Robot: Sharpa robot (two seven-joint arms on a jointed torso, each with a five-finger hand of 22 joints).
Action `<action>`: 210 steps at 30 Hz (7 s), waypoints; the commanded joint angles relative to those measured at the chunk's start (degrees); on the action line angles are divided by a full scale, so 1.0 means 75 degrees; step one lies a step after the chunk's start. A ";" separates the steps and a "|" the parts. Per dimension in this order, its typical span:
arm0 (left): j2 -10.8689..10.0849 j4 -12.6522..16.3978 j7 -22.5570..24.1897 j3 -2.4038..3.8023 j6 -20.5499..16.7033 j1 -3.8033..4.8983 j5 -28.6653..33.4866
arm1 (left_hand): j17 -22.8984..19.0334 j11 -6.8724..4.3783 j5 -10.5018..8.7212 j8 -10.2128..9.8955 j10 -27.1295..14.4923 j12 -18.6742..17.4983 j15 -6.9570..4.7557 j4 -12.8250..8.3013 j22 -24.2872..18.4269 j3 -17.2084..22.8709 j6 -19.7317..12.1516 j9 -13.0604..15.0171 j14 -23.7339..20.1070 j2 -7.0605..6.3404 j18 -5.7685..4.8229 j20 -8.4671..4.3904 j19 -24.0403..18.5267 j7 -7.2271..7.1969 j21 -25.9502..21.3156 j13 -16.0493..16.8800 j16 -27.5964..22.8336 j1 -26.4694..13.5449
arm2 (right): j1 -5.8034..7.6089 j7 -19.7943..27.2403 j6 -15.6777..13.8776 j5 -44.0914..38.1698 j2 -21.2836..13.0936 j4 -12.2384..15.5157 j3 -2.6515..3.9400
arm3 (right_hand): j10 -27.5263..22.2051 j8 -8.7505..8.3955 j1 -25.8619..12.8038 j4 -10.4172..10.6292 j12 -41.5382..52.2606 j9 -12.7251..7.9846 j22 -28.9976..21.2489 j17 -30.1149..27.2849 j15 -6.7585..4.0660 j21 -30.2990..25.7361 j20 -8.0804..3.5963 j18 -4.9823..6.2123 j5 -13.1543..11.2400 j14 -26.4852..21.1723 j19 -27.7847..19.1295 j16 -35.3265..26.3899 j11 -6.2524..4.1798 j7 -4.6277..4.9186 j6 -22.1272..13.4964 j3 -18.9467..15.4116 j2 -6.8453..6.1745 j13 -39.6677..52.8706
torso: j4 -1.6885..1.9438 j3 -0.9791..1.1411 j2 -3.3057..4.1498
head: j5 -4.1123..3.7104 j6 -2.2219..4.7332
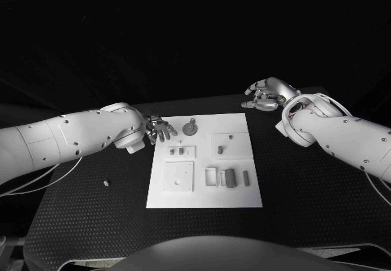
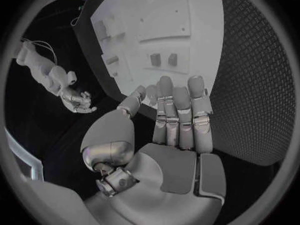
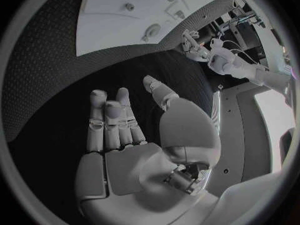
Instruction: Assemble the parts on the task board
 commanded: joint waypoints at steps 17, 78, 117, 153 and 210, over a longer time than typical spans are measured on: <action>-0.0656 -0.0211 0.2620 -0.0041 -0.0800 0.0320 0.1421 | -0.0808 0.1013 0.0015 -0.0483 -0.1379 -0.2166 0.1087 -0.0035 -0.0868 0.0131 -0.1482 -0.0450 -0.1206 -0.0236 0.0226 0.1067 -0.1410 0.0656 -0.1570 -0.1143 -0.1843 0.2076 | -0.0272 0.0241 0.0095 0.0268 0.0099 -0.0449 0.0000 | -0.0063 0.0035 -0.0055 0.0045 0.0014 -0.0006 0.0077 -0.0016 -0.0001 -0.0061 -0.0057 0.0116 -0.0008 -0.0061 -0.0010 -0.0047 -0.0011 0.0127 -0.0055 -0.0007 0.0045 -0.0021 | -0.0011 -0.0095 -0.0216 | 0.0280 0.0136; -0.3102 0.0409 0.3418 -0.0589 0.0063 -0.0269 -0.3405 | -0.0514 0.0889 -0.0071 -0.0033 -0.0342 -0.3242 0.1165 -0.0014 -0.1102 0.0043 -0.1020 -0.0932 -0.1121 -0.0992 0.0237 0.1154 -0.1253 0.0434 -0.1976 -0.1507 -0.2432 0.3266 | -0.0804 0.0548 0.0278 0.0435 0.0727 -0.1755 0.0000 | -0.0077 0.0045 -0.0050 0.0035 0.0016 -0.0009 0.0076 -0.0026 -0.0003 -0.0080 -0.0048 0.0116 -0.0010 -0.0077 -0.0025 -0.0063 -0.0013 0.0125 -0.0047 -0.0014 0.0107 -0.0030 | 0.0337 -0.1011 -0.0839 | 0.2313 -0.0017; -0.3196 0.0001 0.4153 -0.0597 -0.0533 -0.1225 -0.4578 | -0.0377 0.0795 -0.0166 -0.0075 -0.0880 -0.3752 0.1331 -0.0025 -0.1067 0.0943 -0.1340 -0.1145 -0.1456 -0.1246 0.0173 0.1302 -0.1498 0.0186 -0.2212 -0.1565 -0.2725 0.4421 | -0.0805 0.0560 0.0368 0.0435 0.0741 -0.1819 0.0000 | -0.0077 0.0044 -0.0063 0.0029 0.0026 -0.0013 0.0078 -0.0030 -0.0002 -0.0087 -0.0043 0.0117 -0.0011 -0.0079 -0.0029 -0.0067 -0.0012 0.0126 -0.0055 -0.0032 0.0135 -0.0030 | 0.0449 -0.1079 -0.0737 | 0.2198 -0.0017; -0.2884 0.0042 0.4119 -0.0604 -0.0992 -0.1612 -0.5324 | 0.0100 0.0670 -0.0206 0.0159 -0.1197 -0.2865 0.1261 -0.0021 -0.0916 0.0825 -0.1458 -0.1067 -0.1460 -0.1383 0.0171 0.1254 -0.1403 0.0044 -0.2262 -0.0855 -0.2402 0.4227 | -0.0805 0.0550 0.0535 0.0350 0.0762 -0.1839 0.0000 | -0.0076 0.0046 -0.0060 0.0015 0.0038 -0.0016 0.0081 -0.0033 -0.0002 -0.0091 -0.0040 0.0117 -0.0011 -0.0080 -0.0029 -0.0067 -0.0012 0.0126 -0.0056 -0.0041 0.0172 -0.0029 | 0.0453 -0.1041 -0.0683 | 0.2017 -0.0017; -0.2512 -0.0240 0.3847 -0.0599 -0.1653 -0.1752 -0.5636 | 0.0721 0.0621 -0.0206 0.0533 -0.0694 -0.1744 0.0937 0.1038 -0.0357 0.0867 -0.0530 -0.0902 -0.0897 -0.1196 0.0159 0.0937 -0.0859 0.0180 -0.2050 -0.0300 -0.2121 0.3063 | -0.0808 0.0551 0.0645 0.0350 0.0684 -0.1804 -0.0001 | -0.0074 0.0049 -0.0094 0.0013 0.0060 -0.0022 0.0085 -0.0038 -0.0002 -0.0100 -0.0032 0.0117 -0.0011 -0.0086 -0.0038 -0.0071 -0.0012 0.0126 -0.0056 -0.0072 0.0193 -0.0026 | 0.0457 -0.1020 -0.0667 | 0.1807 -0.0017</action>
